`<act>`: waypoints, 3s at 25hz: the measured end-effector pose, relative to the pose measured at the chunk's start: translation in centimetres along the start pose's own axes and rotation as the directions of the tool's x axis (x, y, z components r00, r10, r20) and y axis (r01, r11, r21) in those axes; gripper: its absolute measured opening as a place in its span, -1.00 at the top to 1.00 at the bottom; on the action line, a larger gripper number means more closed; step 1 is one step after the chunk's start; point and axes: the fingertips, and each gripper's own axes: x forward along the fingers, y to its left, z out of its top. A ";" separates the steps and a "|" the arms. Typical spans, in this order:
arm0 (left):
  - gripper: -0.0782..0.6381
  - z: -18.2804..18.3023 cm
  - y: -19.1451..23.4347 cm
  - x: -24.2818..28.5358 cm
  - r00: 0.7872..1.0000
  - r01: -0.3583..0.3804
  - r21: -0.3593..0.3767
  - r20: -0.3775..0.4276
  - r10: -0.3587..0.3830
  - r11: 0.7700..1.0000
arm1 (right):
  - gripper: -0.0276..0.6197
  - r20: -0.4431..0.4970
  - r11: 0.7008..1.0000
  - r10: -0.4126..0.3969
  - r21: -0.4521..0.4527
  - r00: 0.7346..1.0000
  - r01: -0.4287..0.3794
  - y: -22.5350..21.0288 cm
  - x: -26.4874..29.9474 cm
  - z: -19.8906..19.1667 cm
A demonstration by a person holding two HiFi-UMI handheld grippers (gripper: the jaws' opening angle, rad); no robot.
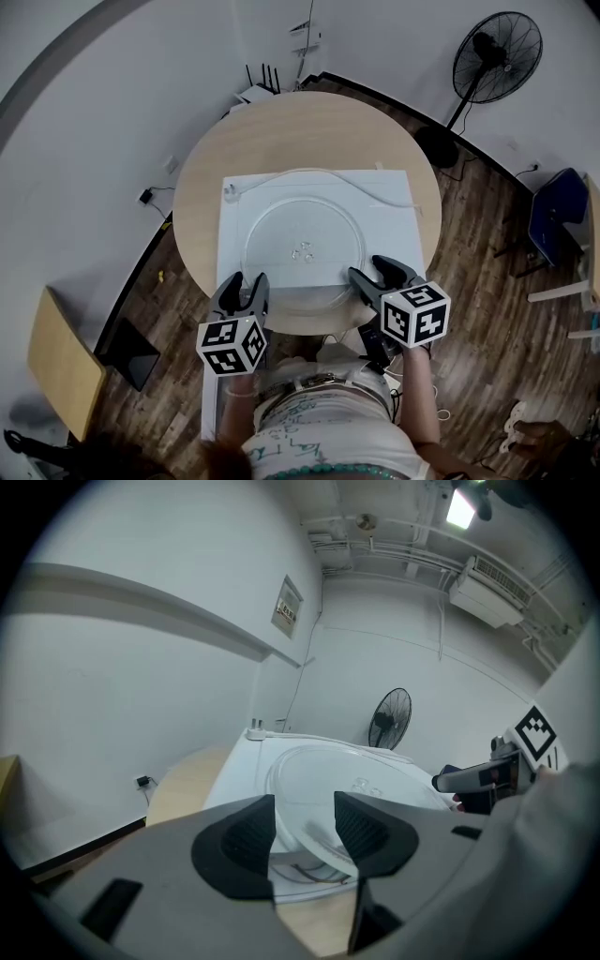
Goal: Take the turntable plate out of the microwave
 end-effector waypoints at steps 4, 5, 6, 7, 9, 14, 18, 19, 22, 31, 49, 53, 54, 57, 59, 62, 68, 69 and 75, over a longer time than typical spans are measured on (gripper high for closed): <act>0.22 -0.3 0.2 -1.1 1.000 -0.009 -0.021 0.021 0.010 1.000 | 0.23 0.022 0.999 0.035 -0.025 0.999 -0.034 0.5 -0.6 -0.4; 0.22 -0.4 0.1 -1.5 1.000 -0.007 -0.026 0.029 0.007 1.000 | 0.25 0.035 0.999 0.040 -0.034 0.999 -0.039 0.6 -0.8 -0.4; 0.22 -0.5 0.0 -1.8 0.999 -0.001 -0.030 0.038 0.003 1.000 | 0.31 0.052 0.998 0.046 -0.043 0.998 -0.044 0.8 -1.0 -0.5; 0.22 -0.7 -0.1 -2.2 0.999 0.004 -0.030 0.046 -0.003 1.000 | 0.36 0.073 0.998 0.052 -0.051 0.996 -0.049 0.9 -1.2 -0.5; 0.22 -1.1 -0.4 -2.9 0.998 0.011 -0.021 0.064 -0.009 1.000 | 0.44 0.115 0.996 0.071 -0.062 0.991 -0.064 1.2 -1.6 -0.6; 0.30 -2.7 -1.7 -4.3 0.996 0.022 0.015 0.081 -0.023 1.000 | 0.54 0.164 0.994 0.097 -0.067 0.982 -0.087 2.0 -2.3 -1.9; 0.36 -4.1 -2.9 -5.4 0.996 0.037 0.026 0.074 -0.039 0.999 | 0.57 0.174 0.991 0.106 -0.100 0.979 -0.090 2.9 -3.3 -3.1; 0.38 -4.4 -3.1 -5.5 0.996 0.039 0.027 0.073 -0.041 0.999 | 0.57 0.169 0.990 0.108 -0.110 0.980 -0.090 3.0 -3.5 -3.3; 0.39 -4.8 -3.8 -6.1 0.996 0.052 0.020 0.074 -0.053 0.998 | 0.57 0.159 0.986 0.112 -0.137 0.981 -0.090 3.3 -4.0 -3.9; 0.56 -4.7 -5.1 -7.2 0.992 0.044 0.027 0.119 -0.047 0.999 | 0.64 0.224 0.980 0.115 -0.185 0.968 -0.074 3.2 -6.1 -3.6; 0.70 -3.4 -5.8 -7.0 0.982 0.022 0.084 0.186 -0.038 0.996 | 0.94 0.225 0.949 0.196 -0.287 0.955 -0.127 4.3 -4.9 -3.3; 0.70 -3.4 -5.3 -6.2 0.988 0.040 0.117 0.142 -0.057 0.992 | 0.94 0.217 0.951 0.168 -0.294 0.962 -0.099 4.4 -4.5 -3.6; 0.70 -3.5 -5.0 -5.9 0.989 0.050 0.114 0.131 -0.064 0.992 | 0.94 0.217 0.952 0.159 -0.291 0.963 -0.092 4.4 -4.3 -3.5; 0.70 -3.5 -4.3 -5.4 0.992 0.073 0.102 0.098 -0.083 0.992 | 0.94 0.220 0.960 0.122 -0.273 0.968 -0.059 4.5 -3.9 -3.5; 0.70 -3.3 -3.7 -5.3 0.993 0.072 0.103 0.081 -0.080 0.992 | 0.94 0.220 0.965 0.094 -0.261 0.971 -0.034 4.6 -3.5 -3.5; 0.70 -3.2 -2.7 -5.0 0.996 0.065 0.110 0.052 -0.071 0.992 | 0.85 0.213 0.970 0.057 -0.243 0.975 -0.004 4.7 -2.9 -3.5; 0.70 -3.6 -2.5 -4.1 0.991 0.135 0.162 -0.021 -0.133 0.978 | 0.69 0.199 0.974 0.006 -0.224 0.980 0.039 4.8 -2.5 -3.7; 0.70 -3.8 -2.6 -4.0 0.989 0.149 0.176 -0.033 -0.145 0.973 | 0.66 0.196 0.974 0.001 -0.221 0.981 0.043 4.8 -2.4 -3.8; 0.70 -3.8 -2.7 -3.6 0.979 0.205 0.194 -0.059 -0.197 0.959 | 0.53 0.191 0.979 -0.022 -0.196 0.981 0.060 4.8 -2.1 -3.9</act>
